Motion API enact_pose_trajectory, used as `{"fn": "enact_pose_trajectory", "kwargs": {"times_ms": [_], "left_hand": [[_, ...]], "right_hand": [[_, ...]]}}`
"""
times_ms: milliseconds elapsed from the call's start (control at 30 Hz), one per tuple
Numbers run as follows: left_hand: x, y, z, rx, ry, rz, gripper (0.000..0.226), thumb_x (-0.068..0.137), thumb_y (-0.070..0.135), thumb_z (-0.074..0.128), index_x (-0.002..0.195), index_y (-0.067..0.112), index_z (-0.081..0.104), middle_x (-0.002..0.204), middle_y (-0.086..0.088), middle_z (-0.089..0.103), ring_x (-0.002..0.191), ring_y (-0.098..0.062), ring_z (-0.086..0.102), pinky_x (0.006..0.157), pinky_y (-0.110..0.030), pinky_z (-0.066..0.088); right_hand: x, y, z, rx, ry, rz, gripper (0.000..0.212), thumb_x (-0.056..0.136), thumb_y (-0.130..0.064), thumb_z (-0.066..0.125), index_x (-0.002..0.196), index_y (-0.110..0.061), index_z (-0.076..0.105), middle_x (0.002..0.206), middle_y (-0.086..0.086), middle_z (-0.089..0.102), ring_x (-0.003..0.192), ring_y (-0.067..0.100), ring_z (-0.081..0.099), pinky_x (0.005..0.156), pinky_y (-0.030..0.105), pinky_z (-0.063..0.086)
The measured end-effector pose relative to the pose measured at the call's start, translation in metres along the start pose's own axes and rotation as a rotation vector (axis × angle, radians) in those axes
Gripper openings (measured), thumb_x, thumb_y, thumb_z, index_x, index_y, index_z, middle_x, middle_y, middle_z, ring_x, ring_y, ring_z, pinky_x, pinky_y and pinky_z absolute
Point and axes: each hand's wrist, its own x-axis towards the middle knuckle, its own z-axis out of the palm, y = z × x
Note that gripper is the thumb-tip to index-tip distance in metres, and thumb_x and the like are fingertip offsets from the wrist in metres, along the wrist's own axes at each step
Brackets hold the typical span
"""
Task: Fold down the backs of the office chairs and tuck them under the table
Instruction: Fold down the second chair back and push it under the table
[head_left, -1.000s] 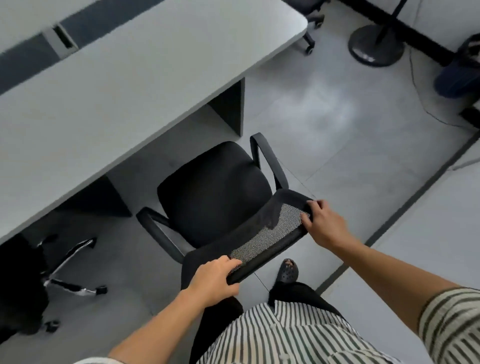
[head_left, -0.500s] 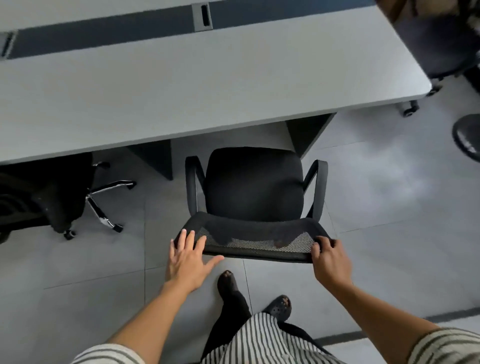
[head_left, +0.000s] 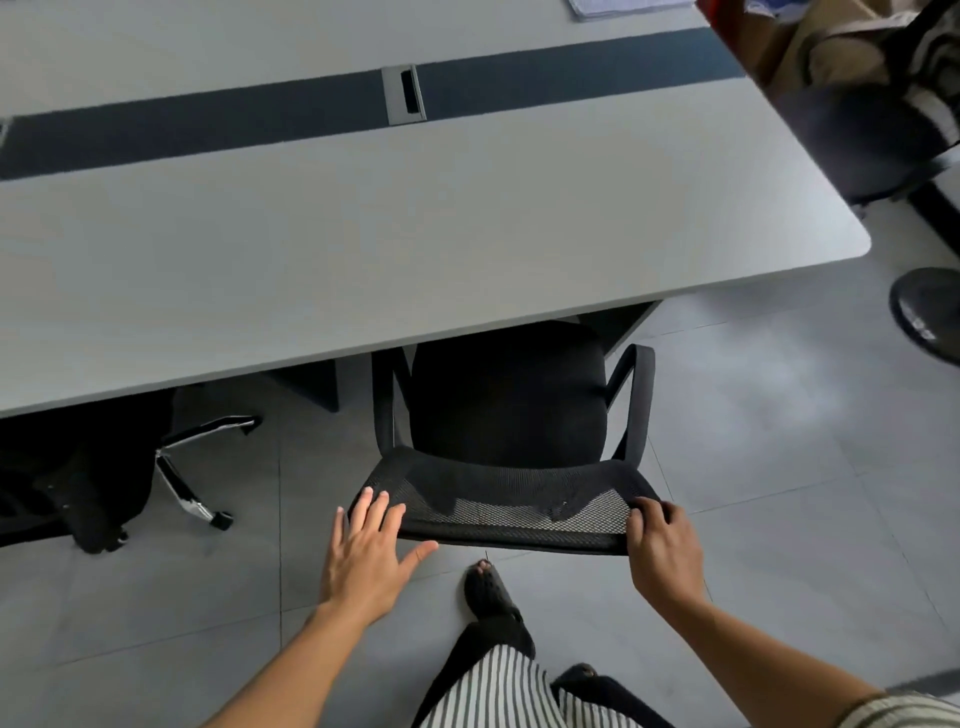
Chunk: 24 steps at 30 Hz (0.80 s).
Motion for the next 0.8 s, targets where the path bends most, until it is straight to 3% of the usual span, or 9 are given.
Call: {"fn": "enact_pose_trajectory", "kwargs": {"times_ms": [67,167,267,333,433,533,600,700,800], "left_hand": [[0.011,-0.004,-0.005,-0.010,0.002,-0.012,0.105,0.069,0.084,-0.008,0.136,0.022,0.044,0.152,-0.002,0.035,0.146,-0.020,0.014,0.118,-0.050,0.011],[0.027,-0.009,-0.015,-0.019,-0.015,-0.032,0.110,0.064,0.084,-0.014,0.138,0.022,0.039,0.154,-0.002,0.030,0.146,-0.020,0.008,0.118,-0.048,0.009],[0.045,-0.010,-0.024,-0.024,-0.008,-0.051,0.115,0.060,0.084,-0.019,0.139,0.021,0.035,0.155,-0.003,0.026,0.147,-0.020,0.004,0.118,-0.047,0.008],[0.055,-0.009,-0.030,-0.038,-0.001,-0.069,0.118,0.058,0.084,-0.022,0.140,0.020,0.035,0.155,-0.005,0.026,0.147,-0.022,0.004,0.118,-0.048,0.008],[0.072,-0.005,-0.037,-0.006,0.010,-0.099,0.116,0.062,0.081,-0.024,0.139,0.018,0.037,0.153,-0.009,0.031,0.146,-0.026,0.009,0.117,-0.051,0.003],[0.092,0.000,-0.043,0.055,0.003,-0.134,0.111,0.071,0.075,-0.022,0.135,0.013,0.044,0.147,-0.017,0.040,0.143,-0.033,0.021,0.116,-0.054,0.004],[0.106,0.003,-0.049,0.074,-0.015,-0.172,0.105,0.077,0.073,-0.016,0.129,0.009,0.050,0.140,-0.021,0.047,0.137,-0.038,0.032,0.115,-0.057,0.013],[0.117,-0.003,-0.055,0.069,-0.044,-0.206,0.099,0.082,0.071,-0.007,0.122,0.006,0.056,0.132,-0.023,0.054,0.131,-0.040,0.040,0.112,-0.057,0.020],[0.119,-0.012,-0.058,0.093,-0.057,-0.197,0.095,0.084,0.071,-0.002,0.117,0.006,0.059,0.128,-0.022,0.058,0.129,-0.039,0.045,0.110,-0.055,0.022]], "right_hand": [[0.011,-0.012,0.000,-0.030,0.030,-0.073,0.023,0.092,-0.011,0.048,0.106,-0.002,0.064,0.104,0.024,0.063,0.096,0.047,0.056,0.081,0.049,0.049],[0.036,-0.029,0.001,-0.131,-0.101,-0.053,0.035,0.093,-0.026,0.038,0.119,-0.010,0.056,0.117,0.018,0.056,0.106,0.039,0.050,0.089,0.046,0.043],[0.063,-0.041,0.004,-0.109,-0.116,-0.047,0.039,0.093,-0.030,0.034,0.120,-0.012,0.055,0.118,0.017,0.054,0.108,0.037,0.049,0.090,0.046,0.042],[0.080,-0.048,0.003,-0.143,-0.088,-0.128,0.039,0.092,-0.024,0.031,0.111,-0.006,0.060,0.109,0.019,0.060,0.098,0.041,0.053,0.081,0.048,0.047],[0.114,-0.053,0.007,-0.191,-0.199,-0.215,0.044,0.086,-0.020,0.025,0.093,0.001,0.063,0.092,0.020,0.068,0.084,0.045,0.057,0.067,0.047,0.050],[0.147,-0.072,0.005,-0.249,-0.145,-0.213,0.047,0.095,-0.035,0.019,0.108,-0.012,0.058,0.120,0.018,0.059,0.115,0.040,0.046,0.091,0.047,0.040],[0.169,-0.086,0.001,-0.246,-0.094,-0.229,0.038,0.097,-0.036,0.028,0.117,-0.018,0.055,0.138,0.016,0.046,0.132,0.035,0.033,0.101,0.047,0.032],[0.190,-0.106,-0.006,-0.297,-0.160,-0.432,0.049,0.093,-0.046,0.025,0.125,-0.020,0.052,0.146,0.014,0.039,0.139,0.034,0.026,0.107,0.045,0.023],[0.195,-0.106,-0.002,-0.327,-0.315,-0.622,0.064,0.092,-0.060,0.017,0.124,-0.020,0.055,0.143,0.010,0.047,0.135,0.029,0.038,0.106,0.042,0.031]]}}
